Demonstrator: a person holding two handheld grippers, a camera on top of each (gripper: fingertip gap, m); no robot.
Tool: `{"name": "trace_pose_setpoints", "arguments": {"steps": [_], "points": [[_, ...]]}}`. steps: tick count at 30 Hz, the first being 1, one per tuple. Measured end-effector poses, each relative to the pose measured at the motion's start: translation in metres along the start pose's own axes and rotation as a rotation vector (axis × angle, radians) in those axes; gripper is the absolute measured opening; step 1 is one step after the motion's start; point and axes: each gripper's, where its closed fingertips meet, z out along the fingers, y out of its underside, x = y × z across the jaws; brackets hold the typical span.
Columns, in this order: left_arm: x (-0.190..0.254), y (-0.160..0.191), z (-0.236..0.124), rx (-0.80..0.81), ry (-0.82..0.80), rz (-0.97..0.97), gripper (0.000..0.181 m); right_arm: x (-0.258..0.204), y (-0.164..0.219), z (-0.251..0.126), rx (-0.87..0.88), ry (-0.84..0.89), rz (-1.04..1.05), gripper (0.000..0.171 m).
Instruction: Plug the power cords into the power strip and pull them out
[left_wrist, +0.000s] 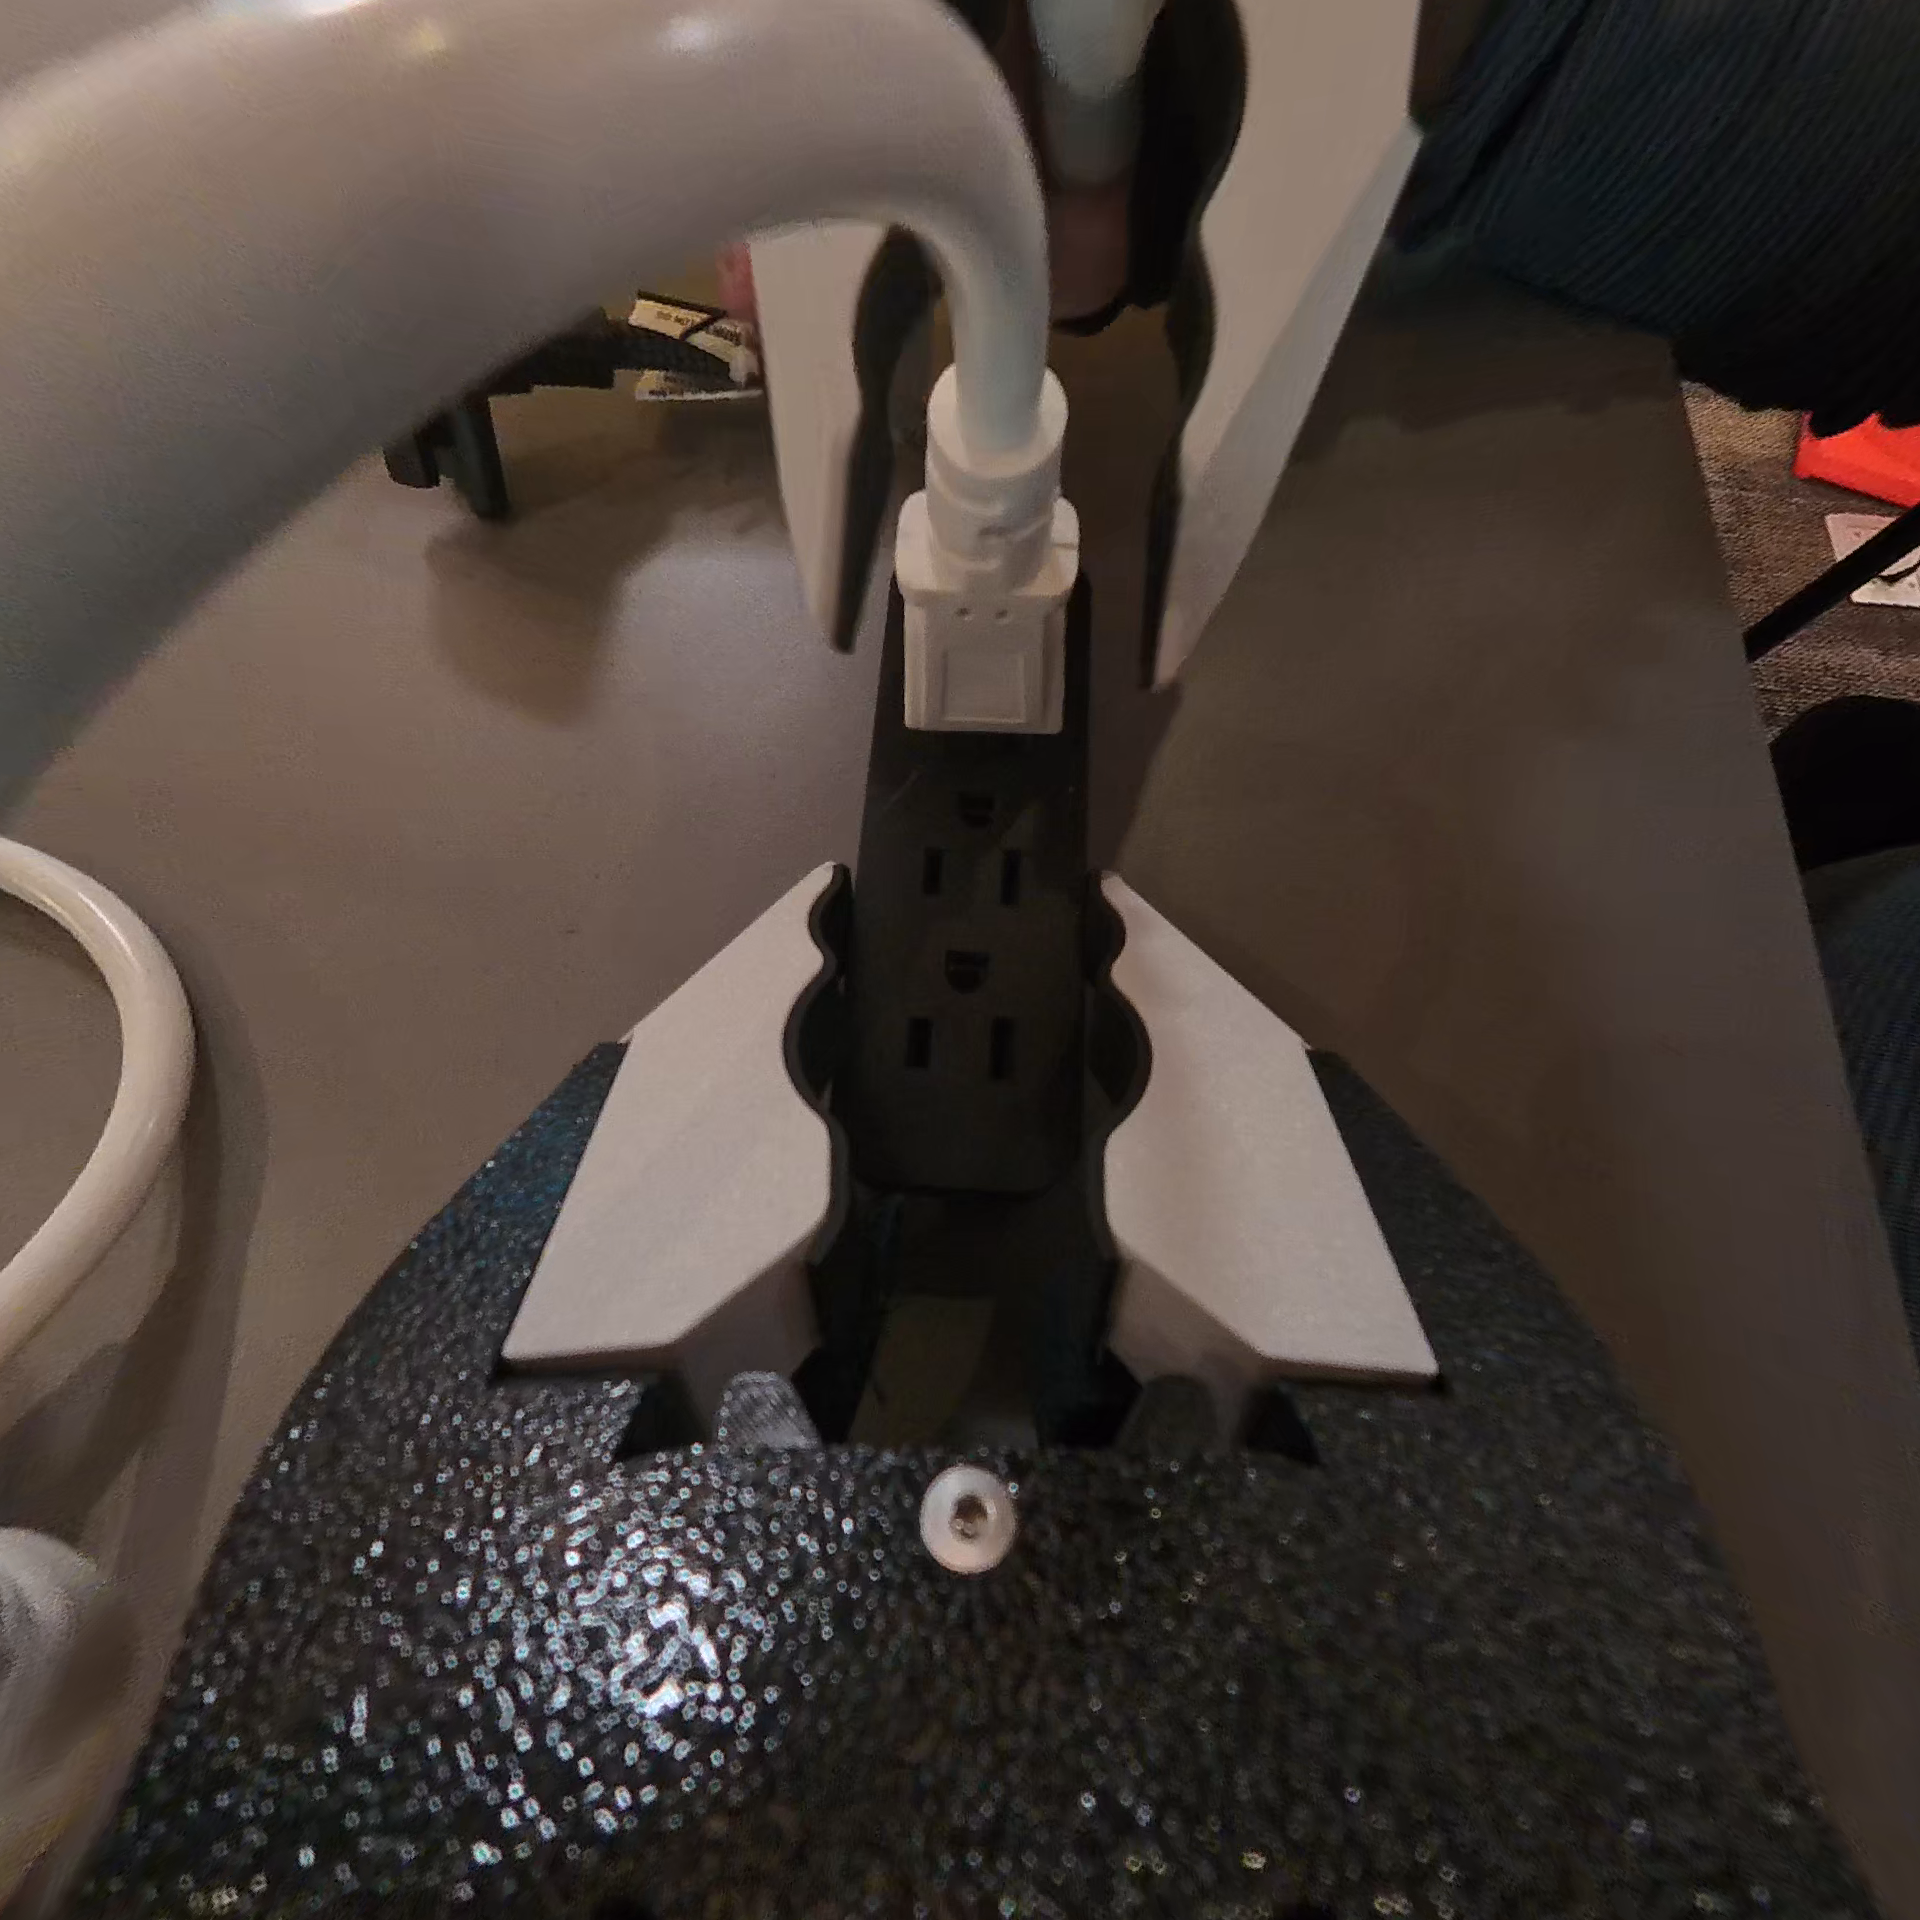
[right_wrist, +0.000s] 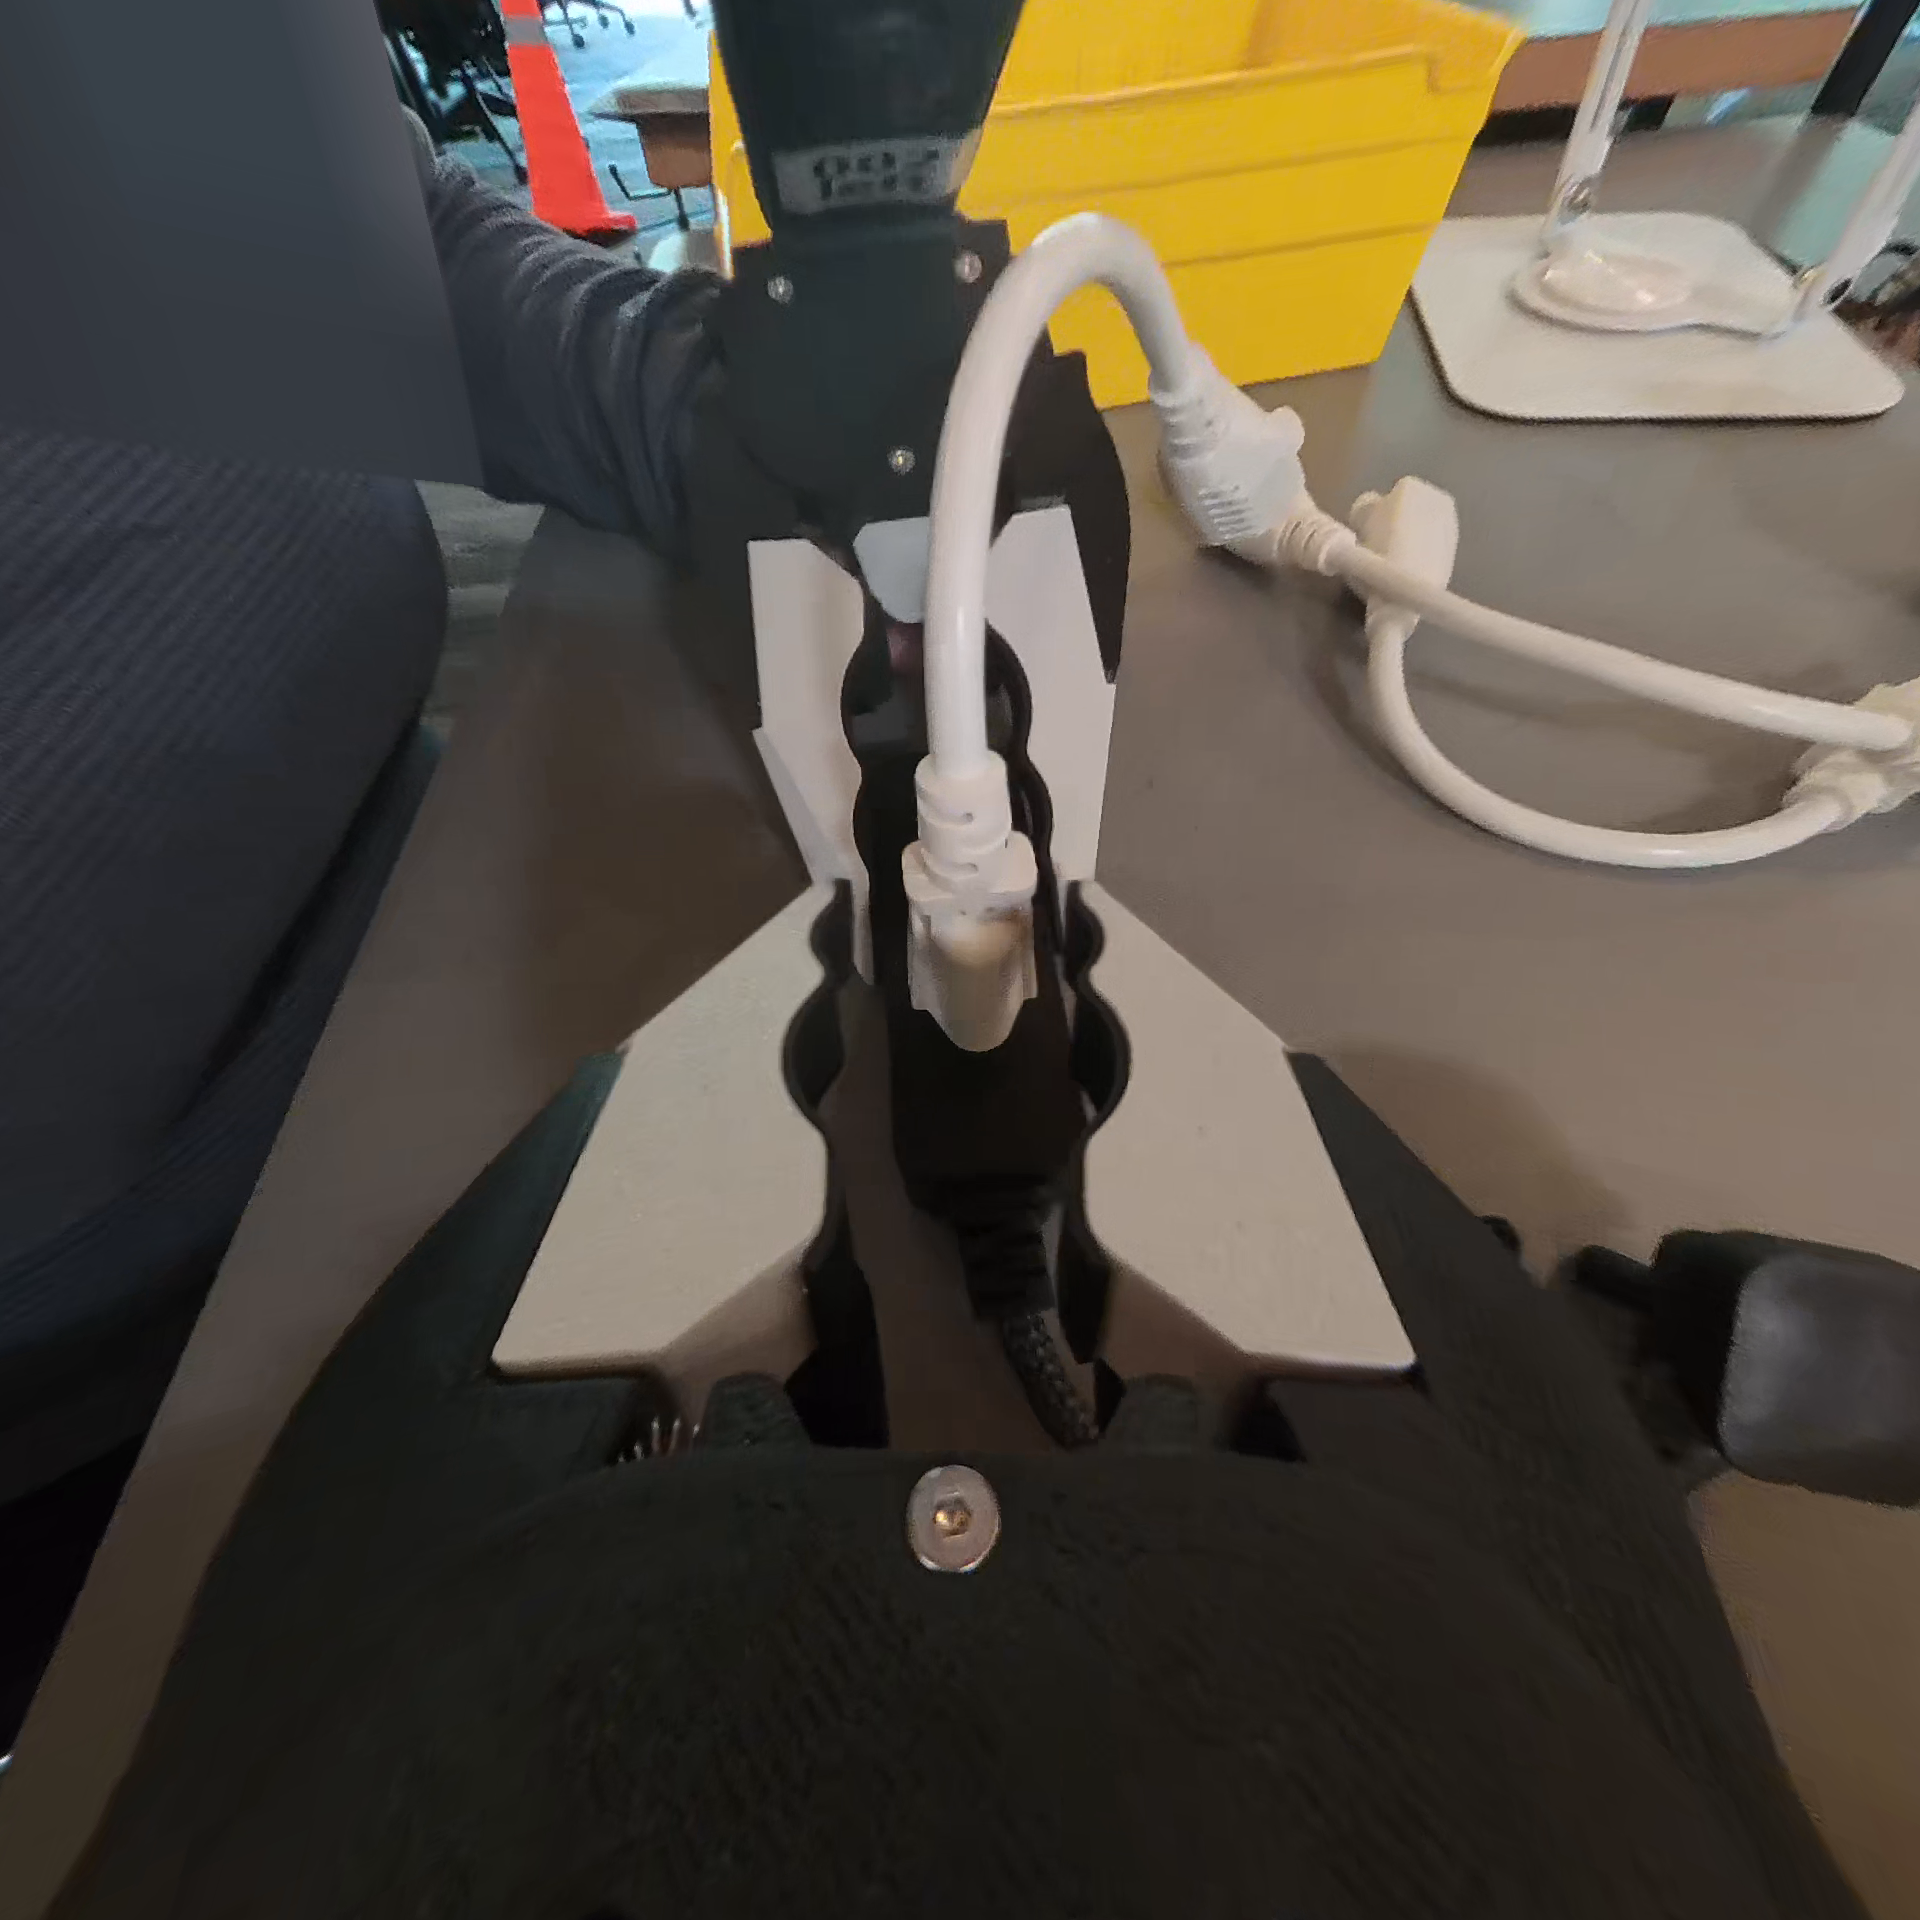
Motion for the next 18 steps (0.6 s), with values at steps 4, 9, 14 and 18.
{"name": "trace_pose_setpoints", "arguments": {"steps": [4,9,14,18], "points": [[0.0004,0.0000,-0.0001,0.007,0.000,0.000,0.044,0.0016,0.0020,0.0039,0.010,0.003,0.008,0.024],[0.0007,0.0000,-0.0002,0.008,0.000,0.002,0.044,0.0008,0.0063,0.0006,0.007,0.013,-0.009,0.024],[0.0014,-0.0002,0.0005,0.006,0.006,0.002,0.044,0.0003,0.0057,0.0039,0.007,-0.012,0.012,0.025],[0.0017,-0.0001,0.0004,0.007,0.001,0.001,0.044,0.0003,0.0068,0.0019,0.018,-0.002,0.023,0.025]]}}
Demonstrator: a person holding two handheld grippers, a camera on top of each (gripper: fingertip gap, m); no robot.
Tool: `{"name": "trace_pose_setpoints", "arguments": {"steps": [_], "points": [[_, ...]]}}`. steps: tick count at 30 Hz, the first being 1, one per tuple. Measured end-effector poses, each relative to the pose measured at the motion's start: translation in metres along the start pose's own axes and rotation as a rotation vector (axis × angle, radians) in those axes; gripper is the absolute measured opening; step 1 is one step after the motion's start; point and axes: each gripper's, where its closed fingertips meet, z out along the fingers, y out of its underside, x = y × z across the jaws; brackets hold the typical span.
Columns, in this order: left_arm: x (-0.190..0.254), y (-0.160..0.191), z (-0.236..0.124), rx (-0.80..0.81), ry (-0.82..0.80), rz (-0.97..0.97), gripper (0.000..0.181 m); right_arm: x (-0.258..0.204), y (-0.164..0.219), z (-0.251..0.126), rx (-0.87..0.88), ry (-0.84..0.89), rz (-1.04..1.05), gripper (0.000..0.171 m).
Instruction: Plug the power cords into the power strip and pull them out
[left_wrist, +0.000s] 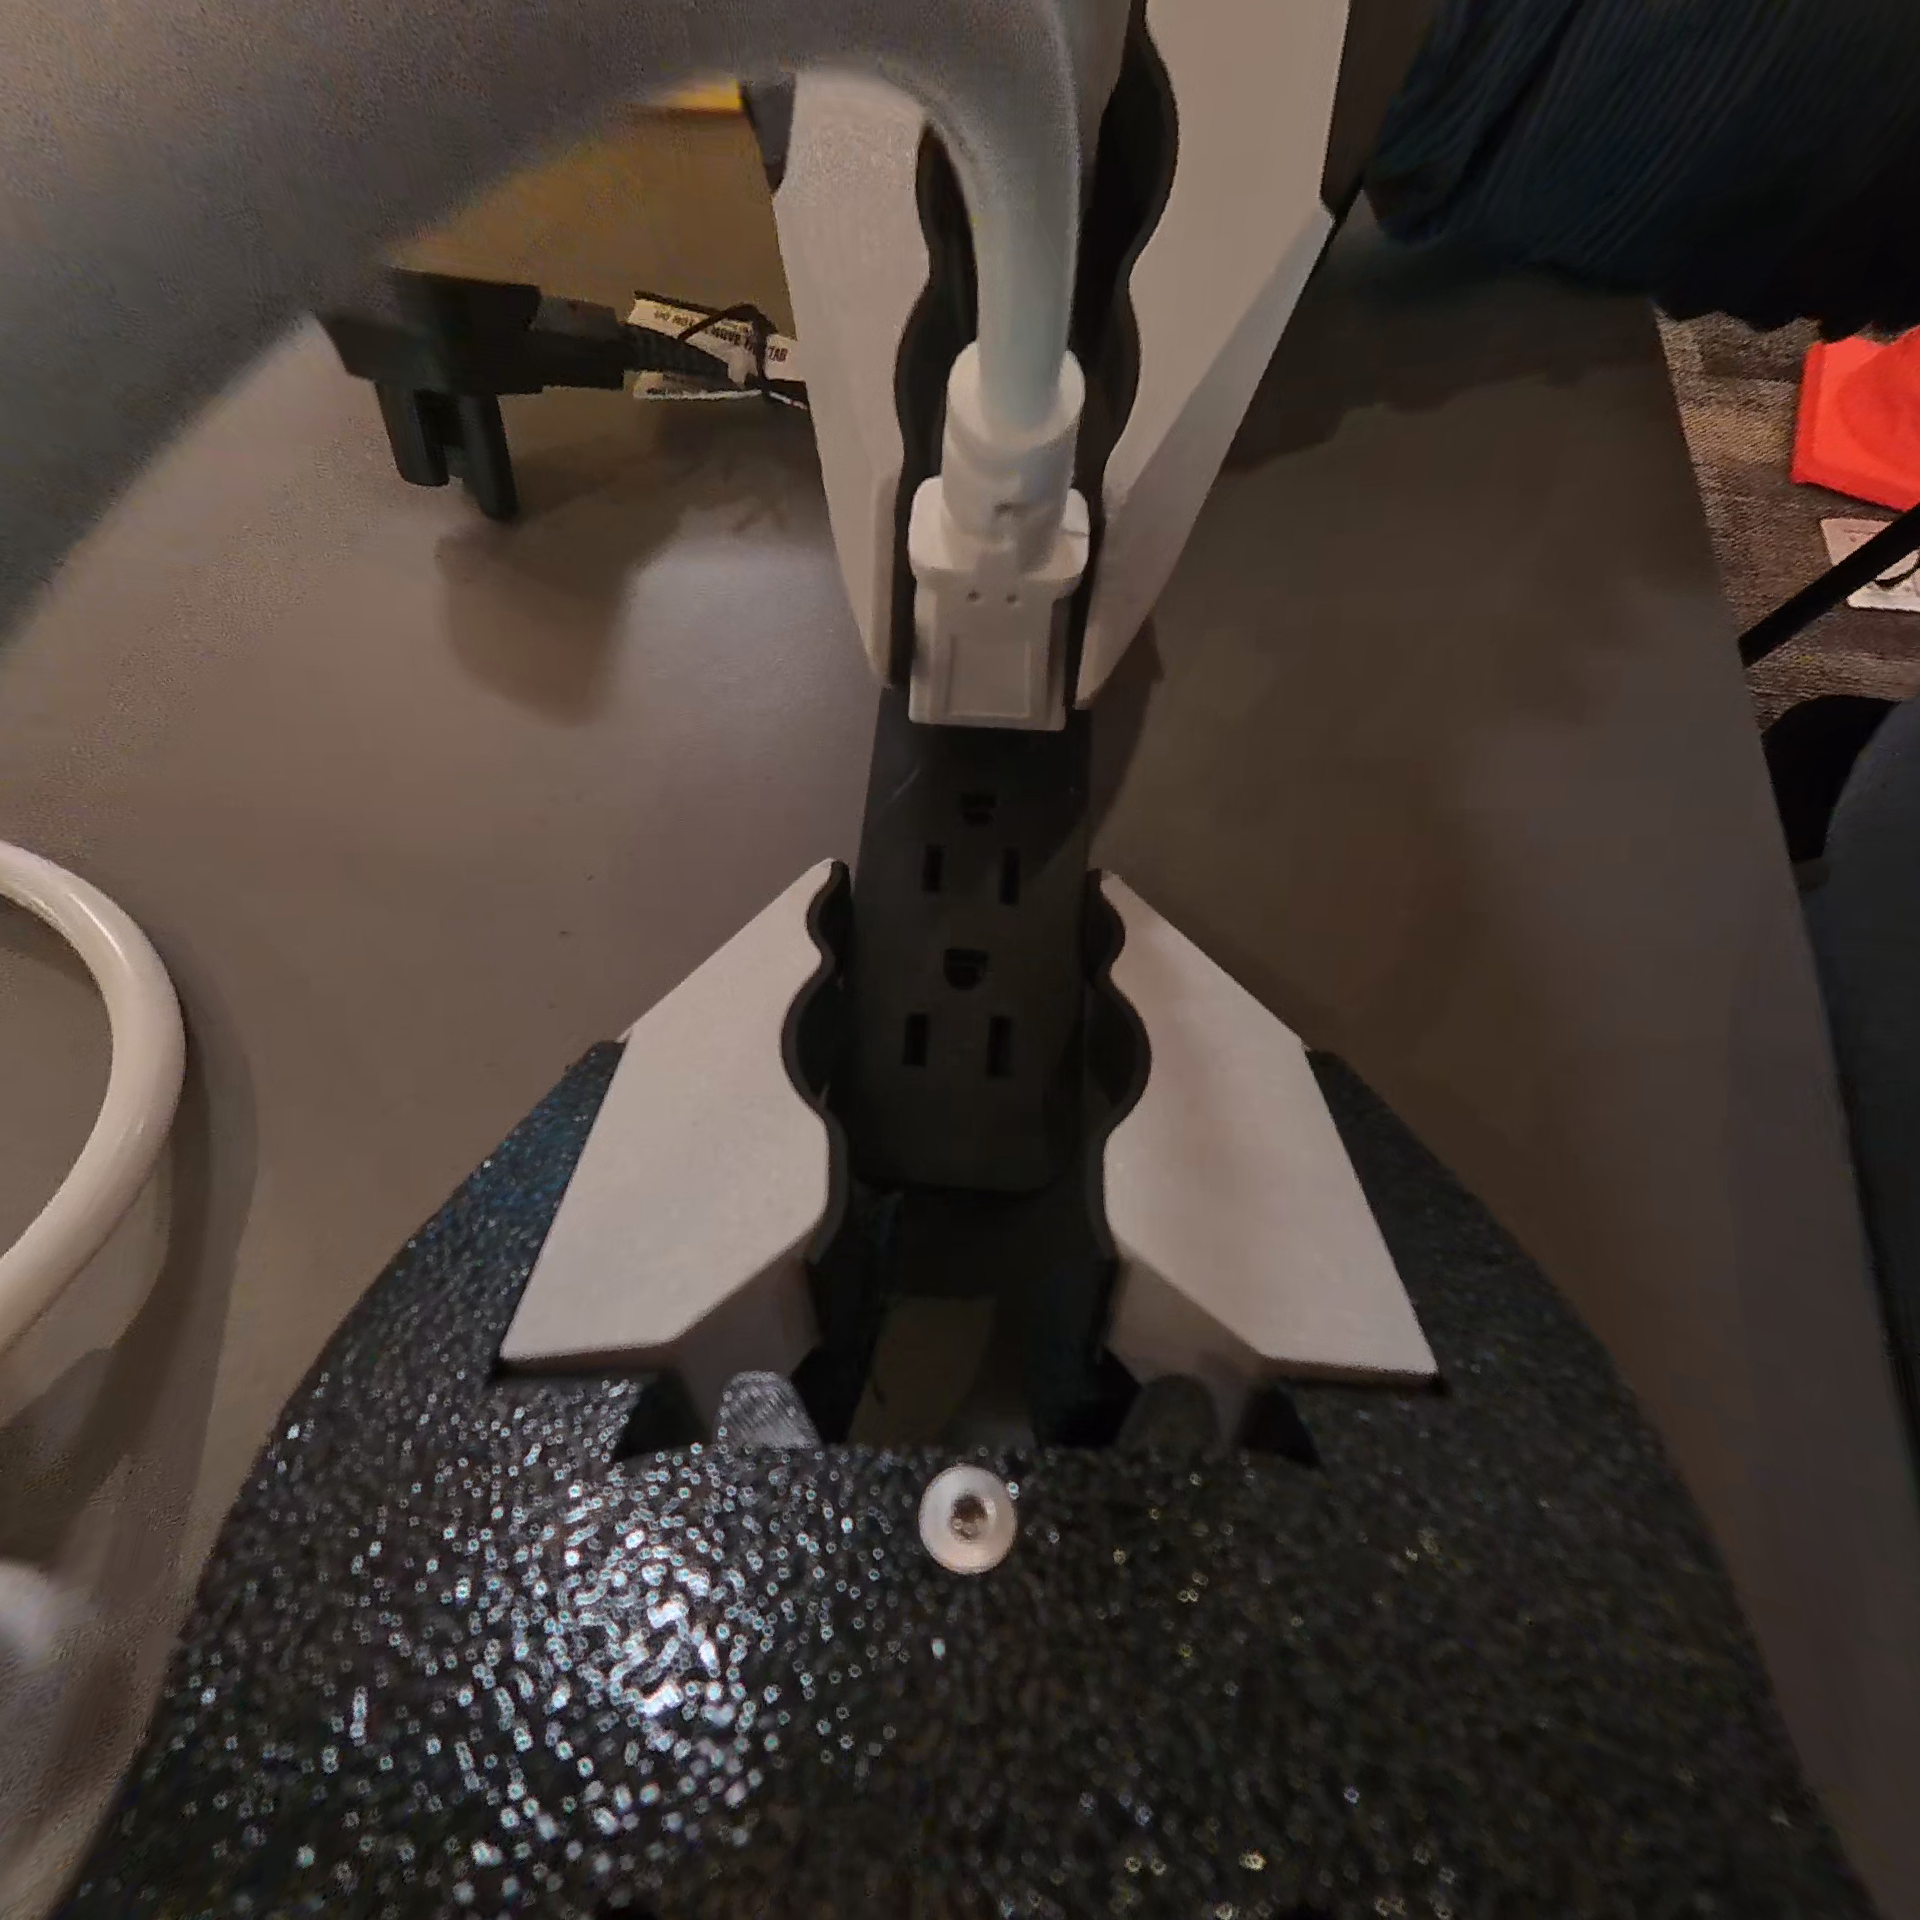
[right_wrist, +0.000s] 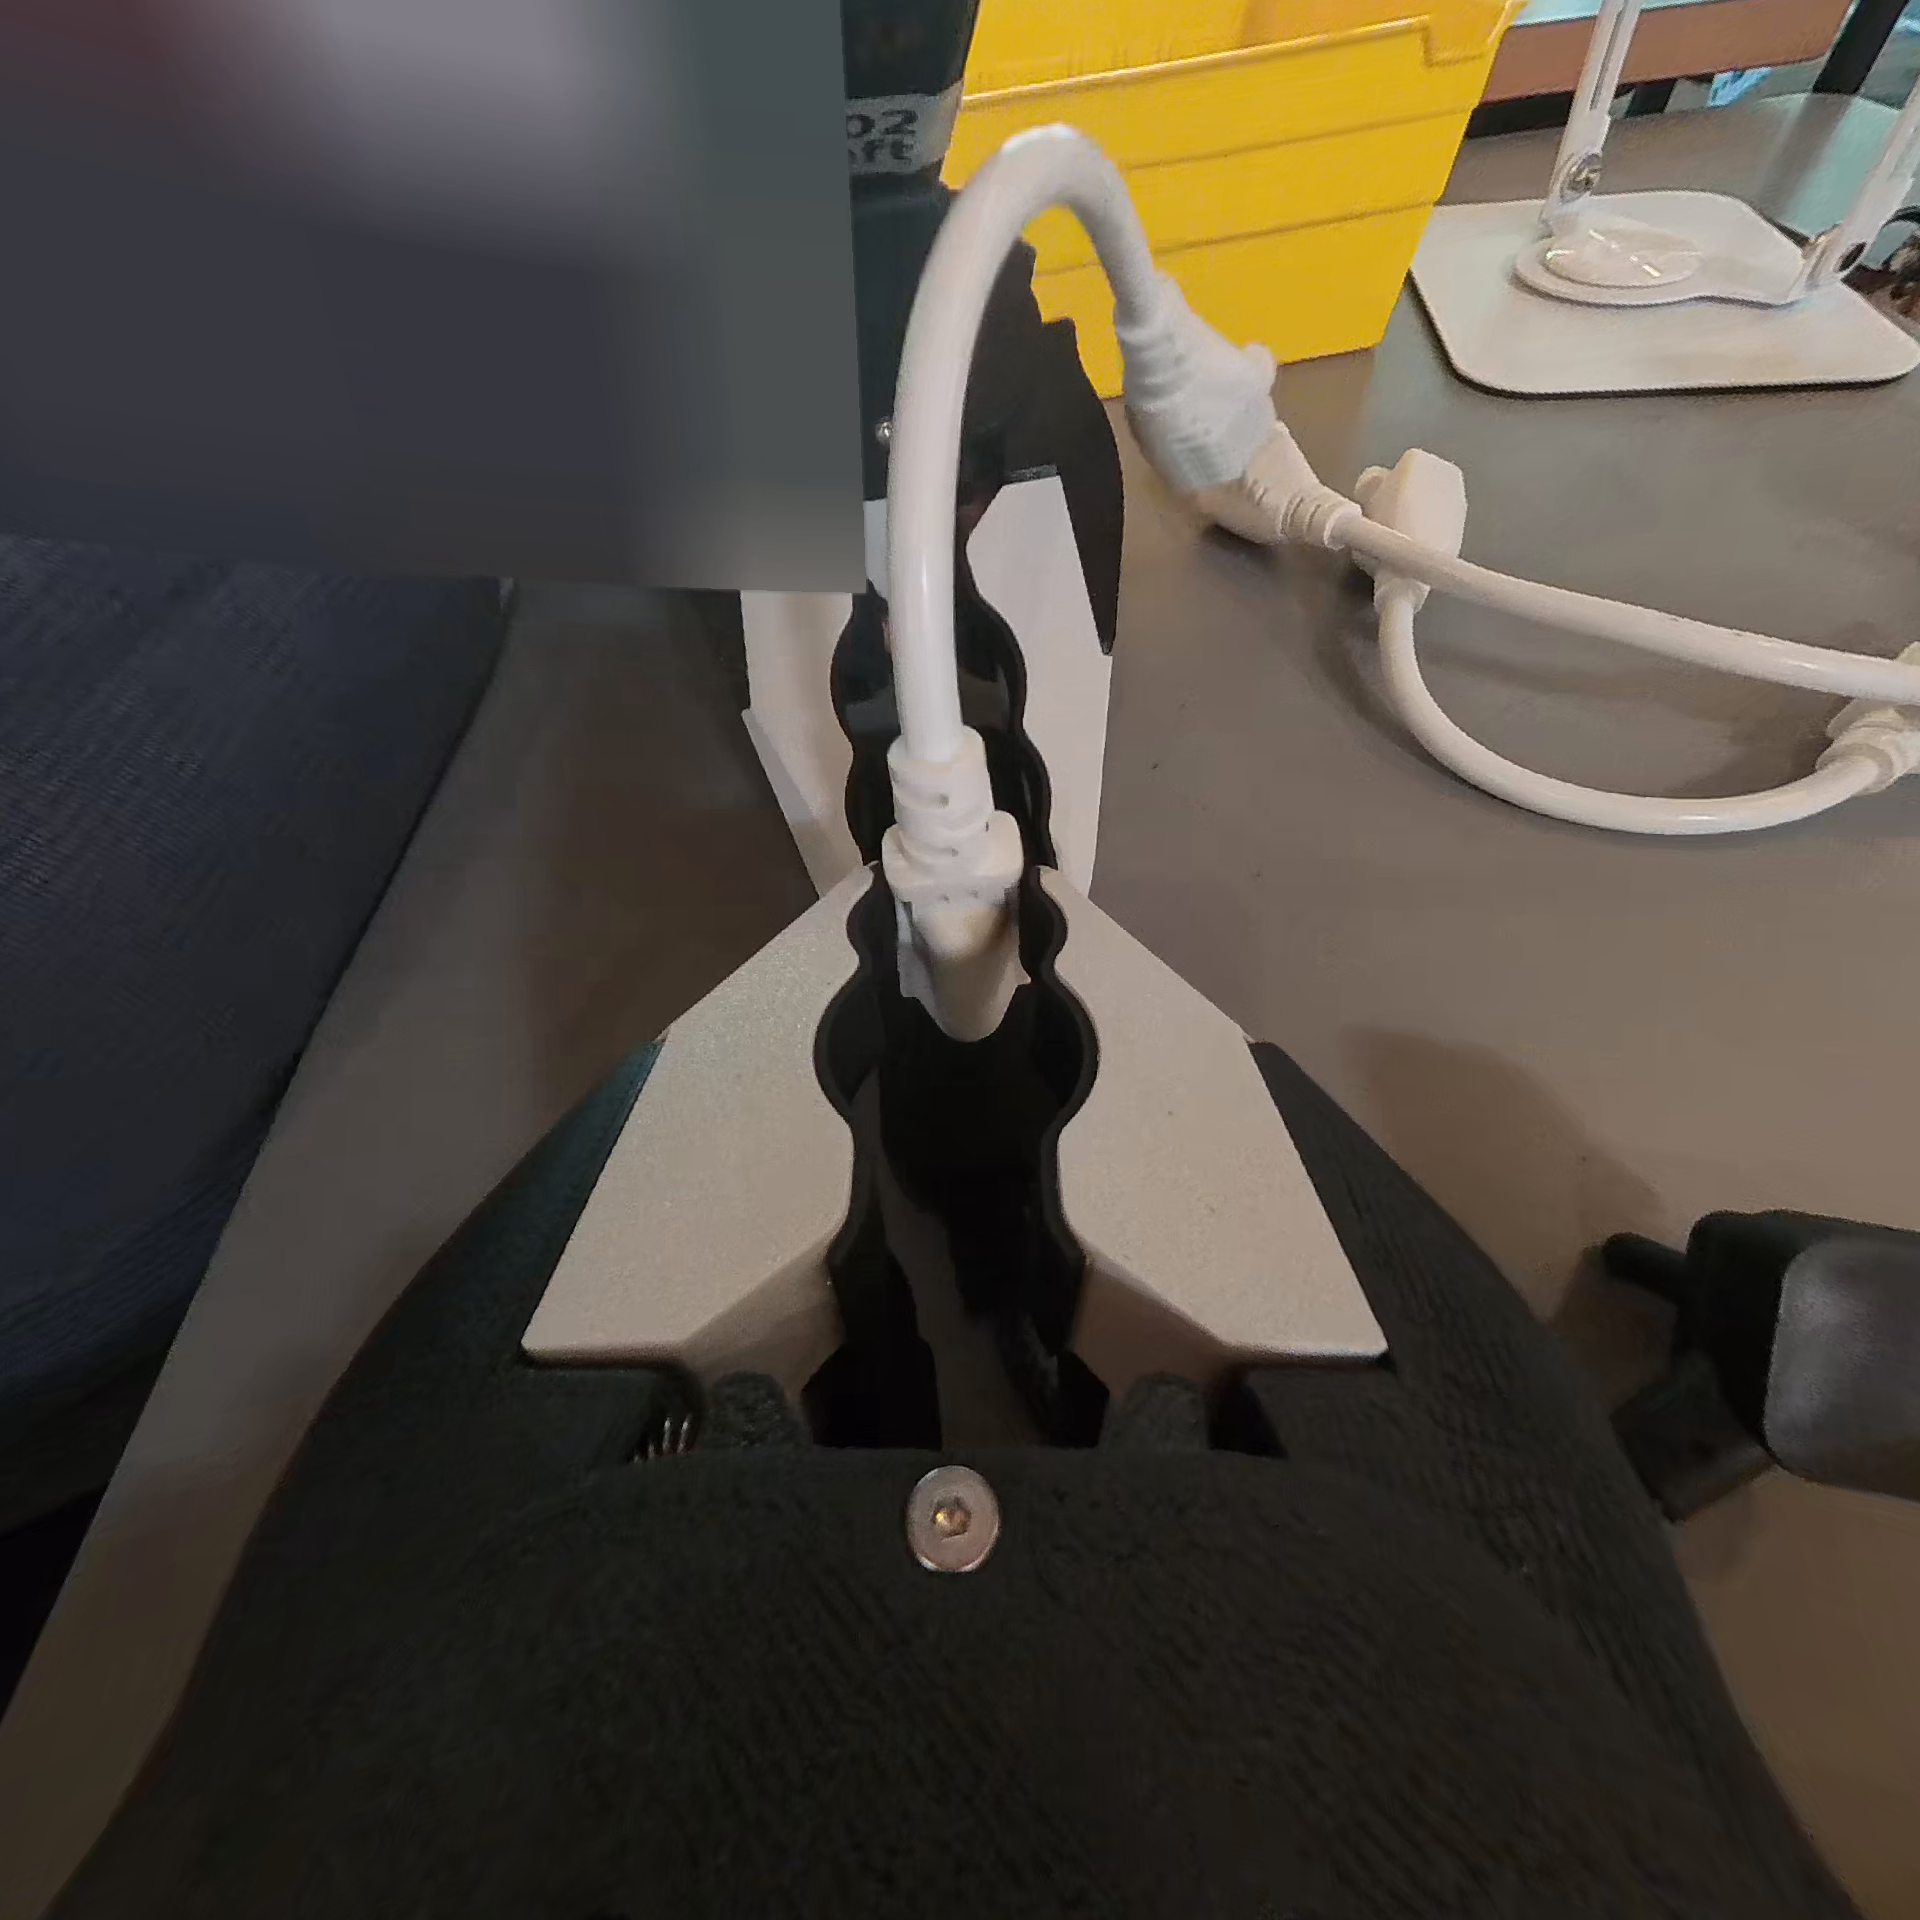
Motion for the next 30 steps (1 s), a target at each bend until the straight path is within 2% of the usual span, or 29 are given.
{"name": "trace_pose_setpoints", "arguments": {"steps": [16,30], "points": [[-0.005,0.000,0.000,0.001,-0.070,-0.046,0.044,0.010,-0.001,0.003,-0.009,0.203,-0.034,0.025],[-0.007,0.000,0.001,0.000,-0.067,-0.037,0.044,0.012,0.003,-0.001,-0.013,0.115,0.000,0.025]]}}
